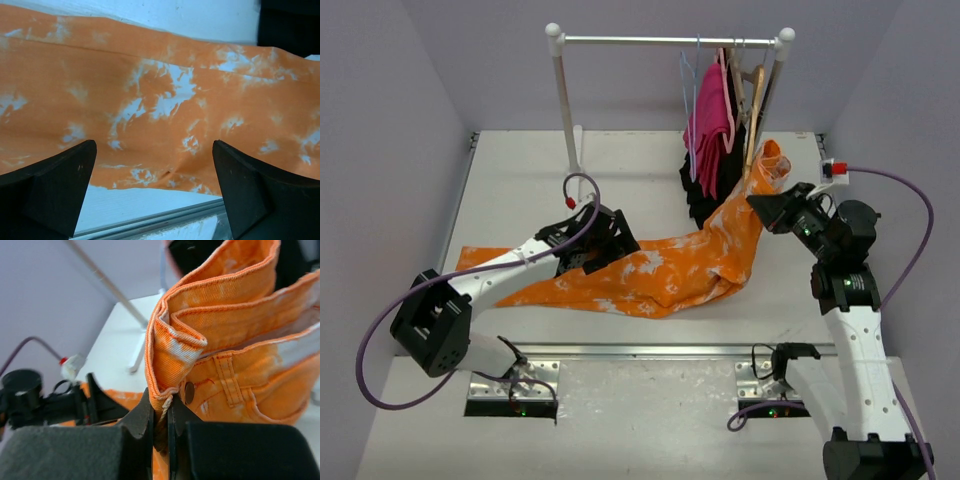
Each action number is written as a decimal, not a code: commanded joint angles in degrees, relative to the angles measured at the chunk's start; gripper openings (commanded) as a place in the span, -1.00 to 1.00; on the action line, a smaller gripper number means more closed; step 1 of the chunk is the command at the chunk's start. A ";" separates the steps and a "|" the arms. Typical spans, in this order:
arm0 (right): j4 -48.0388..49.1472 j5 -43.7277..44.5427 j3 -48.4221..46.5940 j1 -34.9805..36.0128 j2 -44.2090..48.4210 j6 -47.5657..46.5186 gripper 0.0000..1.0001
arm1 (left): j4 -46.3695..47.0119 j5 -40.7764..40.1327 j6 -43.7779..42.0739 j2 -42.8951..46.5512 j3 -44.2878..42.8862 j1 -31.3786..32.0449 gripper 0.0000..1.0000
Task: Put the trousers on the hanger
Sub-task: Fold the trousers at the center of the board.
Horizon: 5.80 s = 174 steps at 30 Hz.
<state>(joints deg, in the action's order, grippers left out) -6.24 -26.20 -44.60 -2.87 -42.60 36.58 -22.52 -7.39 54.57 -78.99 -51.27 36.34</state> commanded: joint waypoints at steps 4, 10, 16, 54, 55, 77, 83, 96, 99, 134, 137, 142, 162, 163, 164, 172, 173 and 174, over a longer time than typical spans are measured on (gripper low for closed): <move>10.76 -3.40 -3.94 14.81 -1.46 0.45 -1.00 | 0.43 -3.55 1.16 4.52 1.24 -0.30 1.00; 13.07 4.73 -6.04 34.02 -6.97 -3.19 -1.00 | -15.03 -16.51 3.36 11.26 -5.72 -1.20 1.00; 17.33 21.22 -13.87 53.89 -20.95 -10.61 -1.00 | -27.50 -21.63 1.95 21.78 -5.75 -21.09 1.00; 16.82 18.21 -81.05 70.73 -95.40 -15.14 0.98 | -36.44 -36.65 -7.39 47.94 -17.12 -38.97 1.00; 15.51 18.44 -80.86 70.72 -94.99 -15.15 0.98 | -36.28 -36.52 -7.61 47.76 -16.93 -38.96 1.00; 0.55 26.48 -9.50 49.46 -54.96 2.62 0.87 | -21.76 -10.20 -10.22 23.98 4.38 -38.97 1.00; 5.84 19.75 -8.88 49.46 -61.84 4.31 0.81 | -20.01 -9.00 -13.63 25.54 4.72 -39.04 1.00; 7.67 33.88 3.48 50.95 -37.98 11.65 0.83 | -17.76 -1.85 -18.33 27.53 4.82 -38.97 1.00; 10.78 27.36 2.08 50.95 -39.23 9.94 0.83 | -17.20 -0.59 -18.71 27.66 4.61 -39.06 1.00; -24.08 41.43 -0.52 30.32 -34.86 -11.18 0.10 | -5.43 4.60 -16.60 15.53 14.84 -38.89 1.00; -24.17 35.01 -1.08 23.82 -32.34 -14.04 0.17 | -1.02 4.58 -16.97 11.88 15.79 -38.89 1.00; -22.12 22.89 0.63 21.68 -28.48 -15.69 0.27 | 0.88 1.60 -16.34 9.22 17.44 -38.87 0.99; -12.97 3.10 4.45 23.83 -30.00 -16.53 0.34 | -0.51 5.31 -16.01 20.28 9.46 -33.28 -0.81; -13.06 3.64 4.30 24.07 -31.03 -16.33 0.34 | -0.85 5.70 -16.06 21.65 8.48 -32.99 -0.82; -12.90 3.73 4.20 24.20 -31.50 -16.28 0.34 | -0.94 6.00 -16.07 22.40 7.26 -32.85 -0.82; -12.65 4.33 4.26 24.23 -31.41 -16.10 0.34 | -1.29 2.96 -13.24 15.19 3.65 -32.73 -1.00; -12.65 4.50 4.36 24.23 -31.49 -16.19 0.34 | -1.35 1.13 -12.28 15.19 4.35 -32.73 -1.00; -12.50 4.72 4.65 24.23 -31.49 -16.19 0.34 | -3.04 -3.31 -11.46 15.71 5.17 -32.73 -1.00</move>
<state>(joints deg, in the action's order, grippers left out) -20.95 -21.57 -39.92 21.21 -74.54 20.58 -23.42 -1.62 39.33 -62.15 -45.86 3.44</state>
